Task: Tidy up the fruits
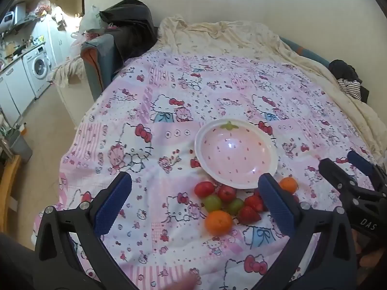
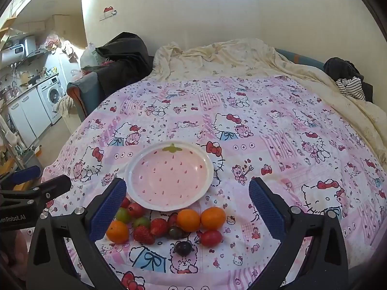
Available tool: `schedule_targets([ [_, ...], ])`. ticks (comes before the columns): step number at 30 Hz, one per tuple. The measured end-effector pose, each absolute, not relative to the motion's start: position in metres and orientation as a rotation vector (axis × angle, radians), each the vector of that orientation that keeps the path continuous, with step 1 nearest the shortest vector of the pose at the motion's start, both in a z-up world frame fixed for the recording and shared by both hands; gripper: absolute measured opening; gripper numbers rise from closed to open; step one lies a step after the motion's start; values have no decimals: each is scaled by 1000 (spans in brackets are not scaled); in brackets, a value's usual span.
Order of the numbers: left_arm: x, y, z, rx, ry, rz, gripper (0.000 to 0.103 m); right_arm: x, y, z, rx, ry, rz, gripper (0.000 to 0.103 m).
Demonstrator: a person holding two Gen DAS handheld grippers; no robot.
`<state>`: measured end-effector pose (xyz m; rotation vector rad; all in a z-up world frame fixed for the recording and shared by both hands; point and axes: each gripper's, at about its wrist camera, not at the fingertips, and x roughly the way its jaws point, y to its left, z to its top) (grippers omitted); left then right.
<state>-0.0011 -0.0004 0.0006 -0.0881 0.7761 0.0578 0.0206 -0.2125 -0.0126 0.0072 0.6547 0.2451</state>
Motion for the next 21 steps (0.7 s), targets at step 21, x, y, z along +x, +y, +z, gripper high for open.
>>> schedule_targets([
  [21, -2, -7, 7, -55, 745, 59, 103, 21, -213, -13, 12, 654, 244, 103],
])
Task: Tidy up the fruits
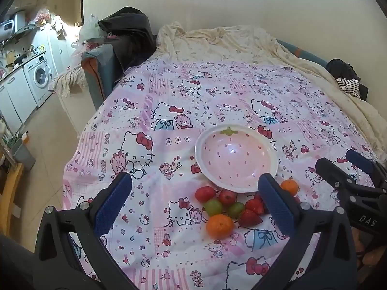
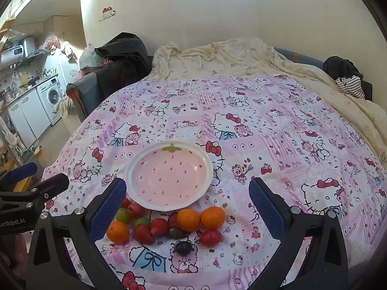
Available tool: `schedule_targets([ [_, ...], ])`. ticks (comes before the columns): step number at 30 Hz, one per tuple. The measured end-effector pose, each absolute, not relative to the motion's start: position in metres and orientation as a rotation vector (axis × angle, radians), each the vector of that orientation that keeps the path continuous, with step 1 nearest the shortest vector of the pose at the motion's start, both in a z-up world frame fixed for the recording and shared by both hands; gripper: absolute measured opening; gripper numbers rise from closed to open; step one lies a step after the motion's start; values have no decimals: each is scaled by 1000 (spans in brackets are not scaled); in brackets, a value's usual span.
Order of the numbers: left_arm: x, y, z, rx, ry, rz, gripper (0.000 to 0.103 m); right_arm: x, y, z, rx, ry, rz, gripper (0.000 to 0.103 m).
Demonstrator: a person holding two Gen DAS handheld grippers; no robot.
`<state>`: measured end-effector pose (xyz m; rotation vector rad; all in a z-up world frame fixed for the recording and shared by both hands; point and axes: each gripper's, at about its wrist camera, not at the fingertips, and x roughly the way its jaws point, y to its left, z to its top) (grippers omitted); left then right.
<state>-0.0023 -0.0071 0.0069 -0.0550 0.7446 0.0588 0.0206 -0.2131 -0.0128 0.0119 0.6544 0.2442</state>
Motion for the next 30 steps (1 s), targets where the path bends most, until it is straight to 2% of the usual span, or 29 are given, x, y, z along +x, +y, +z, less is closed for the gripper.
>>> schedule_targets([
  [30, -3, -5, 7, -61, 741, 63, 103, 22, -211, -17, 7, 669, 241, 103],
])
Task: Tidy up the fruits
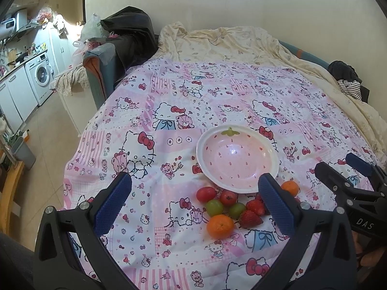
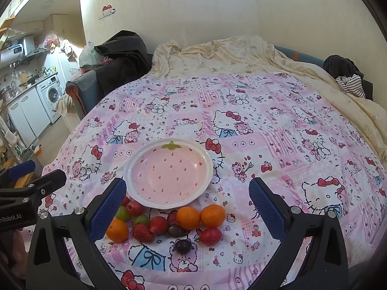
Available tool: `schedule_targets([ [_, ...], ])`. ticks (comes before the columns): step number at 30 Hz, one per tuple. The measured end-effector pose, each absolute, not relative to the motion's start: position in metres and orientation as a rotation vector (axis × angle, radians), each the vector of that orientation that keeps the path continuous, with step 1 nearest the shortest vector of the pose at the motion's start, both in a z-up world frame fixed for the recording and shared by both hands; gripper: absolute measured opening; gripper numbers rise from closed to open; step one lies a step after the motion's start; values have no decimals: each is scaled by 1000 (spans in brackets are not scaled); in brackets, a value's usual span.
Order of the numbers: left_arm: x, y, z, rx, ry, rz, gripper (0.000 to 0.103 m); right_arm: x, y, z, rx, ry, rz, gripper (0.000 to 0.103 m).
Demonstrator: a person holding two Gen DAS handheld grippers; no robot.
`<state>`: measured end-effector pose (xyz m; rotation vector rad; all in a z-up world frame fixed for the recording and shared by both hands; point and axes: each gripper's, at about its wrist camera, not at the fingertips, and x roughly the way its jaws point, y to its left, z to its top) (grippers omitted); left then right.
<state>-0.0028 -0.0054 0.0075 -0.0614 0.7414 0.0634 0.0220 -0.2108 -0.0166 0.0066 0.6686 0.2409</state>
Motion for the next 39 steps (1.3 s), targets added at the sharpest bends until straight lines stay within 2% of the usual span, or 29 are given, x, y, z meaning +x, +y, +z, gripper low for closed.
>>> schedule_targets([
  [39, -5, -6, 8, -64, 736, 74, 103, 24, -212, -18, 7, 677, 236, 103],
])
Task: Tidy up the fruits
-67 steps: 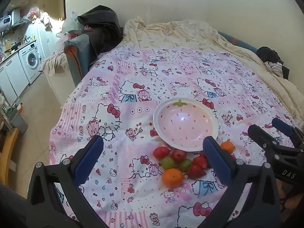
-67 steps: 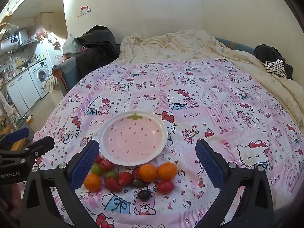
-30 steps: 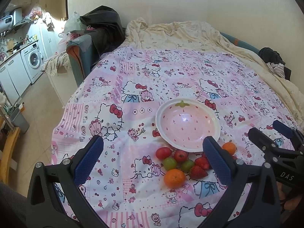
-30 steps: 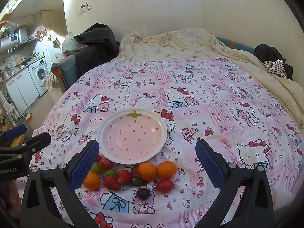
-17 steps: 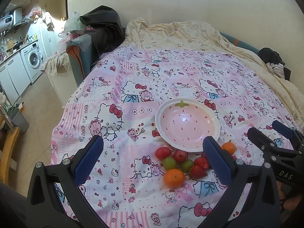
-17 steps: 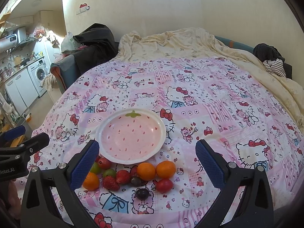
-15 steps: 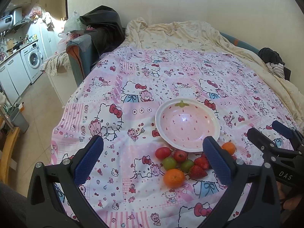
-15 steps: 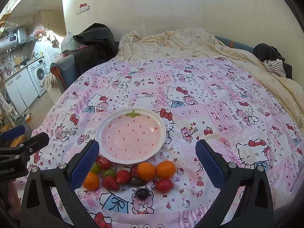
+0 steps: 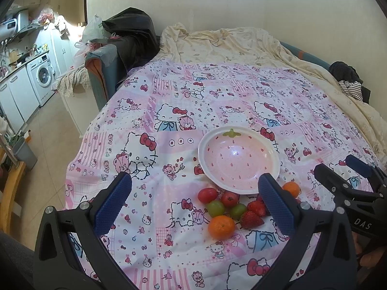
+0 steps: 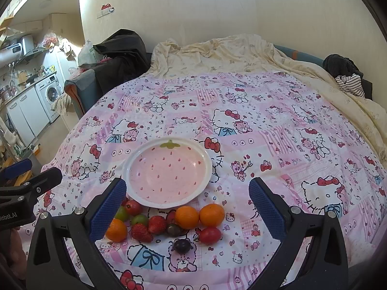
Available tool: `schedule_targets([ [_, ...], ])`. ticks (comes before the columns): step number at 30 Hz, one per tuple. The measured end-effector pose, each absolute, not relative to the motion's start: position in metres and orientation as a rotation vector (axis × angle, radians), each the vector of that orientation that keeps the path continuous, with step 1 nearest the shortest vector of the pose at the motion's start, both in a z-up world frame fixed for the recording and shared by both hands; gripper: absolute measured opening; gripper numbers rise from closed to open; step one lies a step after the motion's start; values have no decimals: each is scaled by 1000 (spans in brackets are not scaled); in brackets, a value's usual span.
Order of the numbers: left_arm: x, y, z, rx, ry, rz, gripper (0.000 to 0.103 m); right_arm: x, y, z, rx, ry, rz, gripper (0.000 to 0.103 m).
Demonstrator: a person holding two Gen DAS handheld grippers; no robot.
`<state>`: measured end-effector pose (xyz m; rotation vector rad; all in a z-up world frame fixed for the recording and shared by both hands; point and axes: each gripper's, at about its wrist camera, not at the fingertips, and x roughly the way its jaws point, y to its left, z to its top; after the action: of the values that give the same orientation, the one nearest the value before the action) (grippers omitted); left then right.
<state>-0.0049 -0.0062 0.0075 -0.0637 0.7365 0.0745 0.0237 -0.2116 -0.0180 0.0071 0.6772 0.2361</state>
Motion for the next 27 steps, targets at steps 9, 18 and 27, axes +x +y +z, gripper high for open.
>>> schedule_targets([
  [9, -3, -2, 6, -60, 751, 89, 103, 27, -214, -22, 33, 708, 246, 103],
  [18, 2, 13, 0, -69, 792, 122, 103, 38, -237, -30, 100, 791, 199, 103],
  [27, 15, 20, -29, -87, 974, 87, 94, 44, -272, -39, 154, 917, 162, 103],
])
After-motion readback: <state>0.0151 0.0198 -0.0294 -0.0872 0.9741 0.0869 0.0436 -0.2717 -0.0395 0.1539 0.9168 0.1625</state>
